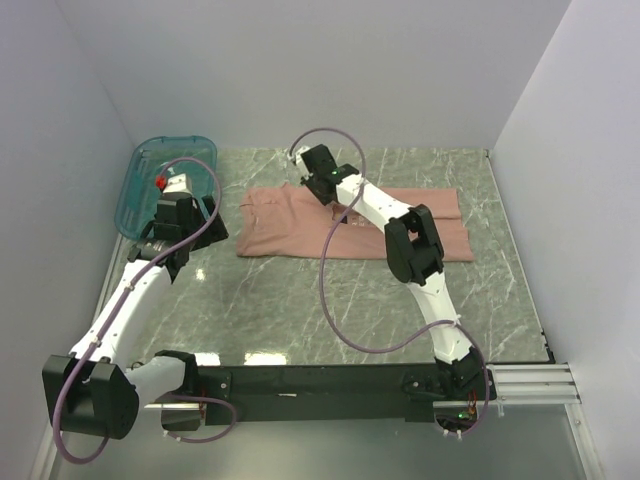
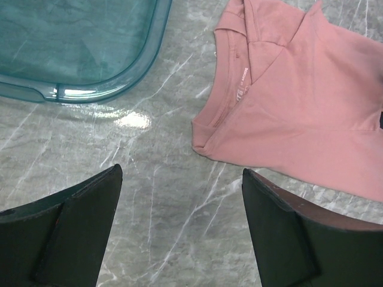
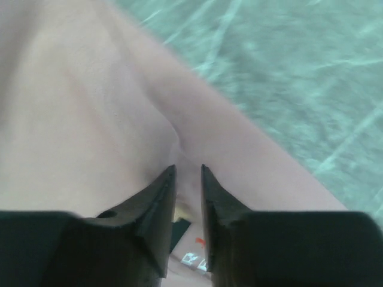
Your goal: Fold and stack the t-shirts
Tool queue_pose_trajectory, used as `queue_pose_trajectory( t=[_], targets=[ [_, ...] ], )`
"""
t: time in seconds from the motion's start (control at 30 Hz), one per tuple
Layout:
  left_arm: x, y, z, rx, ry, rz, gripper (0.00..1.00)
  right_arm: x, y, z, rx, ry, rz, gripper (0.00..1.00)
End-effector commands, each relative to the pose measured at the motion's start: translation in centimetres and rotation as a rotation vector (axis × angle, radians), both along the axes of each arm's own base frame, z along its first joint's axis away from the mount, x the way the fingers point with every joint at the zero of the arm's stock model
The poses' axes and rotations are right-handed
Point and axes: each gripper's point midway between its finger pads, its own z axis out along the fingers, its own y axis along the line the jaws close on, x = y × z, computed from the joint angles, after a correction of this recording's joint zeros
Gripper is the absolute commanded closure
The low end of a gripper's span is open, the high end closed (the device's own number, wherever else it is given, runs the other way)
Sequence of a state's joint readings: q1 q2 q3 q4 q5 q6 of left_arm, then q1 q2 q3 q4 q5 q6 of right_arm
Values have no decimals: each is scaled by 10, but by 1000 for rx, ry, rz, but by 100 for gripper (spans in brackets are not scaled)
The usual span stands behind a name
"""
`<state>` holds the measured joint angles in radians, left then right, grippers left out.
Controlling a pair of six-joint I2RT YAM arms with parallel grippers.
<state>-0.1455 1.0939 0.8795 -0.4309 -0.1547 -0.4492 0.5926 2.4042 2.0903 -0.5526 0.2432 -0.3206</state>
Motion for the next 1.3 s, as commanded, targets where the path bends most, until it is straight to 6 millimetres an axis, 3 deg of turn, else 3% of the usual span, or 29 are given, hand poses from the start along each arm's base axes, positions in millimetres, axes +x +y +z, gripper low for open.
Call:
queue_pose_trajectory(
  t=[0.0,0.07,0.2,0.27,0.37,0.4,0.57,0.67,0.7,0.77,0.8,1.03,1.27],
  targets=[
    [4,-1,2,-2,-20,-7,13,27,-9,58,51,-144,-73,62],
    [4,-2,2,-5,-20,-8,13,29,-17,61,54,-146,-88,52],
    [5,-6,-3,-18,-3,-24,13,30,-25,79,91,-146,-85,47],
    [6,-11,-6,-38,4,-46,13,25,-27,80,117,-104,-41,43],
    [6,-21,-14,-72,35,-87,13,3,-32,80,133,19,108,41],
    [7,-23,-19,-78,53,-94,13,-11,-28,83,208,84,201,41],
    [7,-41,-29,-143,88,-158,13,-77,-47,82,308,238,560,39],
    [6,-52,-38,-191,126,-199,14,-130,-59,69,268,260,795,39],
    [5,-56,-43,-207,146,-213,15,-157,-67,56,257,285,823,39],
    [6,-59,-45,-221,158,-222,16,-160,-63,47,201,201,845,39],
    [6,-60,-47,-223,164,-223,16,-176,-66,33,178,218,846,40],
    [4,-55,-46,-204,162,-205,16,-159,-37,7,-41,84,691,43],
    [4,-53,-45,-193,161,-199,16,-148,-36,-5,-136,52,628,45]
  ],
)
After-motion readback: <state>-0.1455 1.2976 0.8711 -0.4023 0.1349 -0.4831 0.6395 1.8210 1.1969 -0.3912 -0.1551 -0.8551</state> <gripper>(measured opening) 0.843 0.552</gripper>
